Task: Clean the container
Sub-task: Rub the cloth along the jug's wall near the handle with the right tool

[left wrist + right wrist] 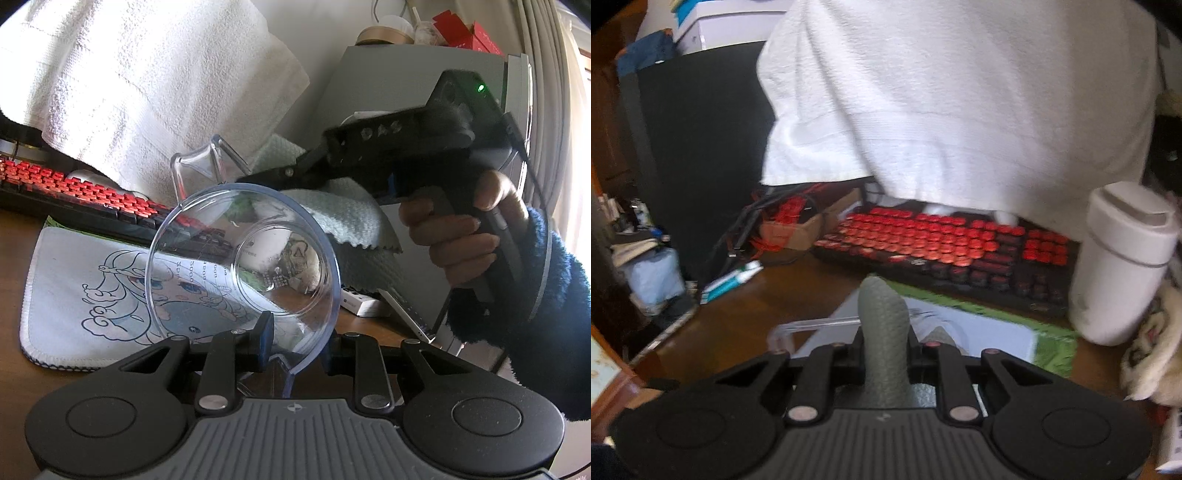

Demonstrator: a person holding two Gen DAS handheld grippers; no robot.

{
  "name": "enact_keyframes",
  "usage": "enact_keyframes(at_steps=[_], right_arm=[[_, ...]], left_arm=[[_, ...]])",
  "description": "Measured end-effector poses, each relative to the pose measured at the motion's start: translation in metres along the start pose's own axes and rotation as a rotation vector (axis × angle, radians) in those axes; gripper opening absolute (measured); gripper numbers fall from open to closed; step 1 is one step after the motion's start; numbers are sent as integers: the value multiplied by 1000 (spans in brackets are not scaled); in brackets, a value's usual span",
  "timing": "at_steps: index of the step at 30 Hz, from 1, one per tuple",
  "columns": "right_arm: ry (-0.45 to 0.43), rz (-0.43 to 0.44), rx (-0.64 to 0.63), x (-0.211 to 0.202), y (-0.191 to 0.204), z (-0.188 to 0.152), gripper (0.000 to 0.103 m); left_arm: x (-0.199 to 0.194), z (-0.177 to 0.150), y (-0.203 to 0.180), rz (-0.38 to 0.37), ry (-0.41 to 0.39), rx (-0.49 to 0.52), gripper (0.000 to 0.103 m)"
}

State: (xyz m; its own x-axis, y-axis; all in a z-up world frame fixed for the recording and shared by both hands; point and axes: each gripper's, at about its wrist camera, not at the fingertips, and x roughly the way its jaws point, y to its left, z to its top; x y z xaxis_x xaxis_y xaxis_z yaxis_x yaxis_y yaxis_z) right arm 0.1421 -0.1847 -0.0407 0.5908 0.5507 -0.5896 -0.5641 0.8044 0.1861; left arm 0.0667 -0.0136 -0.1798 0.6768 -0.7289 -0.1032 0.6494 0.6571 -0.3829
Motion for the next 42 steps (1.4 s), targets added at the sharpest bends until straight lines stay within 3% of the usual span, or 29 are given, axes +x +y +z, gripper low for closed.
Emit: enact_keyframes(at_steps=[11, 26, 39, 42], right_arm=[[16, 83, -38, 1, 25, -3, 16], [-22, -15, 53, -8, -31, 1, 14], [-27, 71, 34, -6, 15, -8, 15], [-38, 51, -31, -6, 25, -11, 15]], left_arm=[[2, 0, 0, 1, 1, 0, 26], [4, 1, 4, -12, 8, 1, 26], [6, 2, 5, -13, 9, 2, 26], [6, 2, 5, -12, 9, 0, 26]])
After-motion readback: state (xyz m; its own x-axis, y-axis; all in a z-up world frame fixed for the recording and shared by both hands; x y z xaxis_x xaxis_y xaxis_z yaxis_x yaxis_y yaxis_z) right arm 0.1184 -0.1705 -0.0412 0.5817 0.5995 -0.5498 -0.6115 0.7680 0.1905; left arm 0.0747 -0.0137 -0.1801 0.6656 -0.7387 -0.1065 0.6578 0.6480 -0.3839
